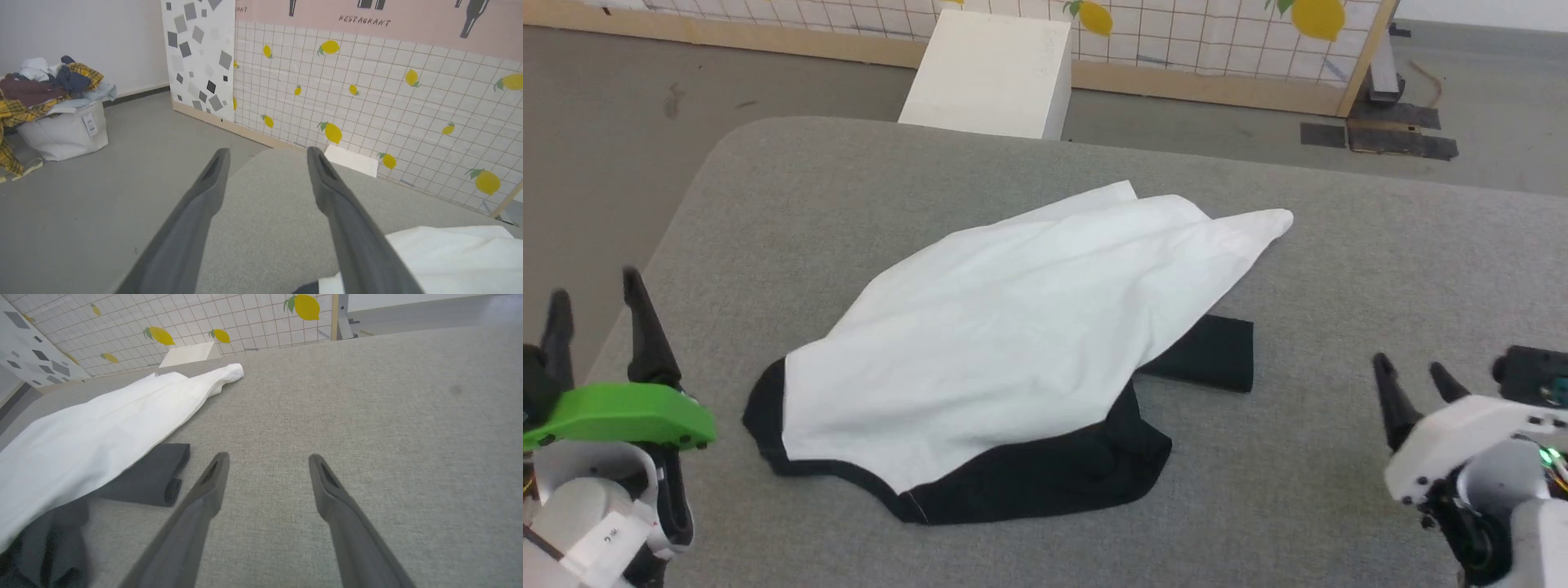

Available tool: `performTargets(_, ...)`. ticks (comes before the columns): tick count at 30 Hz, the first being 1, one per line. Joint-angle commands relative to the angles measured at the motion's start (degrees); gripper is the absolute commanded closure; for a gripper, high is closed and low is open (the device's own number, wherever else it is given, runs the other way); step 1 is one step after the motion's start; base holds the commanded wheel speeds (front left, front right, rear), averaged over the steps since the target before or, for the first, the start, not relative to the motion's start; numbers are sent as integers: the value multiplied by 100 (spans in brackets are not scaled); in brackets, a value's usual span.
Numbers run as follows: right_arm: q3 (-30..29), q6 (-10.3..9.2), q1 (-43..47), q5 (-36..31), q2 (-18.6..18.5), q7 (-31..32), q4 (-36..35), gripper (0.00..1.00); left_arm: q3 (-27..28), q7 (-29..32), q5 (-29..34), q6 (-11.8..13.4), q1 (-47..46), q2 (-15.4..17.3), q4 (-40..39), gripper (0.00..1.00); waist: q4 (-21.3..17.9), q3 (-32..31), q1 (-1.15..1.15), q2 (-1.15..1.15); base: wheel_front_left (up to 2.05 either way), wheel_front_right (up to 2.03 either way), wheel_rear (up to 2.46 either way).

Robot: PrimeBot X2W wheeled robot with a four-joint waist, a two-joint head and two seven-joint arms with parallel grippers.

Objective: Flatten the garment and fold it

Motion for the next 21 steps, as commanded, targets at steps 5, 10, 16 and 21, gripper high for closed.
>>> performTargets(5, 930, -8, -522, -521, 2, 765, -84, 0, 372, -25, 1156, -412, 450, -698, -481, 0, 84, 202, 0, 0, 0, 0, 0)
performTargets(10, 1998, -8, -1301, -1397, -26, 2116, 418, 0, 710, -26, 1604, -890, 496, -1388, -394, 0, 184, 448, 0, 0, 0, 0, 0)
performTargets(16, 2570, -8, -1906, -1722, -187, 2630, 1120, 0, 995, -26, 1931, -1339, 349, -1802, -230, 0, 316, 733, 0, 0, 0, 0, 0)
performTargets(21, 3027, -8, -2102, -1732, -409, 2903, 1693, 0, 1215, -27, 2170, -1661, 200, -2038, -132, 0, 380, 885, 0, 0, 0, 0, 0)
